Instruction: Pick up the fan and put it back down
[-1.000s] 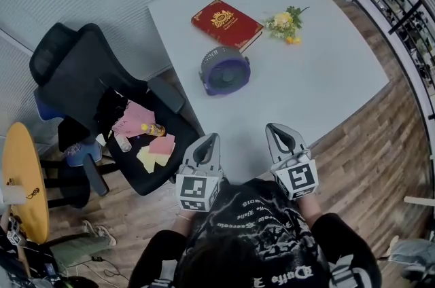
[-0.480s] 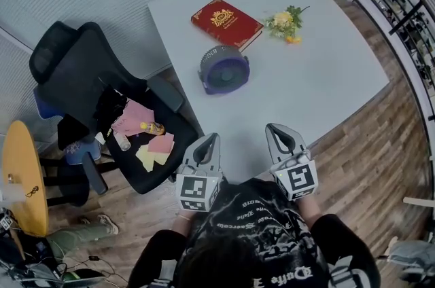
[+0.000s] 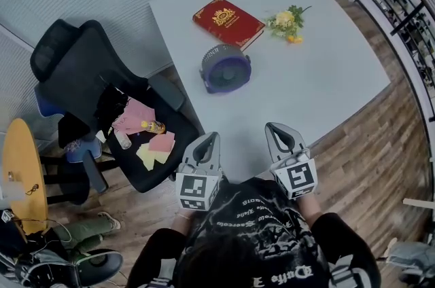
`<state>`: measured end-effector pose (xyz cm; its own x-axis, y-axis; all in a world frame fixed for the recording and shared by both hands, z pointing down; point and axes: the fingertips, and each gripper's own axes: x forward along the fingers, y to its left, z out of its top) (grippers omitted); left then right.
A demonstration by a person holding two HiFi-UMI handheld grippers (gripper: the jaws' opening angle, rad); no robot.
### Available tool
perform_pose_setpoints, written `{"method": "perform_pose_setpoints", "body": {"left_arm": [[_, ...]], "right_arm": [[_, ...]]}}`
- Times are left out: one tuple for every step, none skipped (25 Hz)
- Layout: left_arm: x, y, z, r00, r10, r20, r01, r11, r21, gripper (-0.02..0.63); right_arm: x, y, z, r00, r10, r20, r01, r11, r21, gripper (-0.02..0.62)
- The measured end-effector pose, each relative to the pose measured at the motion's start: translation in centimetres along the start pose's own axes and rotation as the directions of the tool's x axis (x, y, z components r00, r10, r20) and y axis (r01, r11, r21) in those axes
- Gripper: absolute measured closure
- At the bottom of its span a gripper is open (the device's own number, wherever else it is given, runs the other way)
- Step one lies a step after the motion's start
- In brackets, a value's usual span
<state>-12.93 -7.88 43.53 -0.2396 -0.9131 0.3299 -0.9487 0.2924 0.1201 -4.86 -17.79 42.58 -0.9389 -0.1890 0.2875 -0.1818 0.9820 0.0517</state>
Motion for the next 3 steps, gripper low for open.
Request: {"method": "perform_pose_setpoints", "body": {"left_arm": [[-0.02, 0.02, -0.04, 1.000, -0.001, -0.003, 0.001, 1.000, 0.003, 0.588], [-0.05, 0.05, -0.11, 1.000, -0.002, -0.007, 0.002, 1.000, 0.005, 0.587], [-0.07, 0.07, -0.18, 1.000, -0.004, -0.011, 0.004, 1.000, 0.007, 0.588]], "right_arm": [[0.04, 0.03, -0.11, 1.000, -0.002, -0.001, 0.002, 1.000, 0.007, 0.589], [0.07, 0.06, -0.23, 1.000, -0.004, -0.001, 0.004, 1.000, 0.015, 0.589], [0.11, 0.09, -0.35, 1.000, -0.006, -0.002, 0.007, 1.000, 0.023, 0.589]]}}
